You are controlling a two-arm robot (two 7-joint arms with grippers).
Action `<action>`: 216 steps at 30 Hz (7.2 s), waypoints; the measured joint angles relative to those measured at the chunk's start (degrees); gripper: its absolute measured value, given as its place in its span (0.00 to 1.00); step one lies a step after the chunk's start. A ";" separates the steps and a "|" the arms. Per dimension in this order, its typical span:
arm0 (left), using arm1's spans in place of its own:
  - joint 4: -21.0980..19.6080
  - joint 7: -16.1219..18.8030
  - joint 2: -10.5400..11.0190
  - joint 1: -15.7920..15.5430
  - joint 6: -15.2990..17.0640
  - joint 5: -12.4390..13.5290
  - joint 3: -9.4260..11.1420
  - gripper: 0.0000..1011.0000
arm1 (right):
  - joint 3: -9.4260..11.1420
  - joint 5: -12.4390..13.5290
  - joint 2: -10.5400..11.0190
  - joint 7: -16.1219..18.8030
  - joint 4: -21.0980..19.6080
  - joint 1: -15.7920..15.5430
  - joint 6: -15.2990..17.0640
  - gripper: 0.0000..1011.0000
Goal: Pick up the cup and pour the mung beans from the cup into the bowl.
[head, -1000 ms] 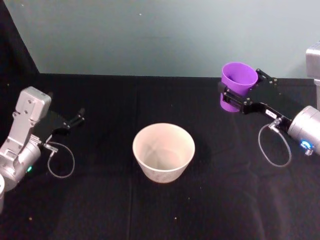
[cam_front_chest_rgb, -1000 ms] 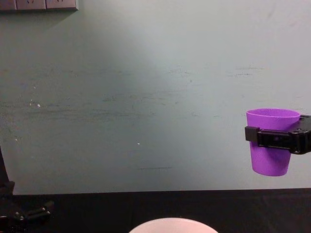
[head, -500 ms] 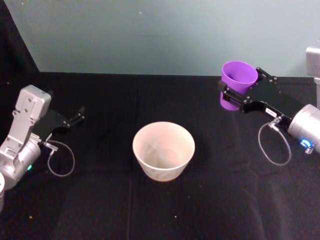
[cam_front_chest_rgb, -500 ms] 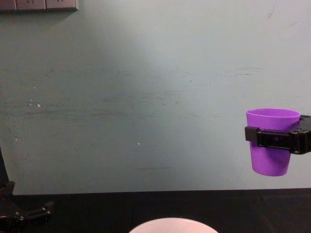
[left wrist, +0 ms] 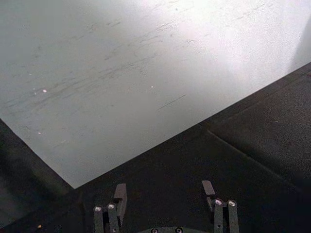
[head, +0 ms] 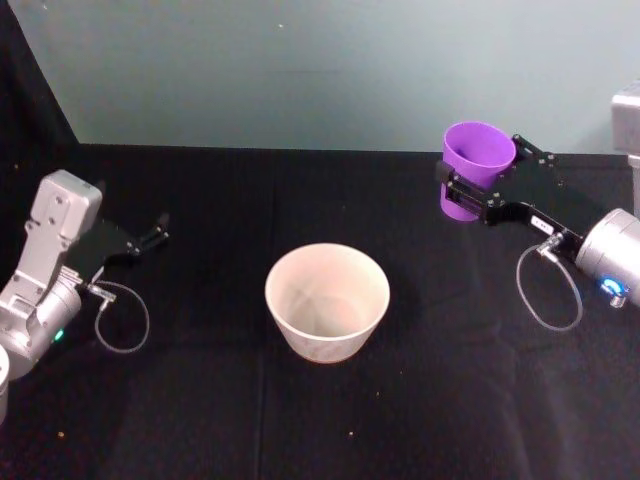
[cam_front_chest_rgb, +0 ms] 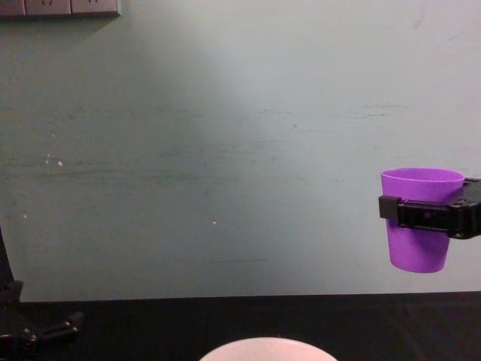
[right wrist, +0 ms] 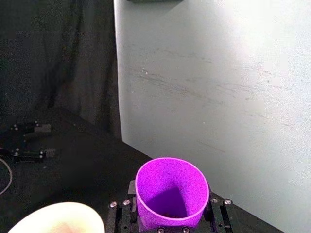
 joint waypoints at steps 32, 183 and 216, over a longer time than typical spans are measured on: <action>0.00 0.00 0.00 0.00 0.00 0.00 0.00 0.99 | 0.00 0.00 0.00 0.01 0.00 0.00 0.00 0.74; 0.00 0.00 0.00 0.00 0.00 0.00 0.00 0.99 | 0.00 0.00 0.00 0.00 0.00 0.00 0.00 0.74; 0.00 0.00 0.00 0.00 0.00 0.00 0.00 0.99 | -4.84 -5.49 -1.90 1.60 5.54 7.78 1.09 0.74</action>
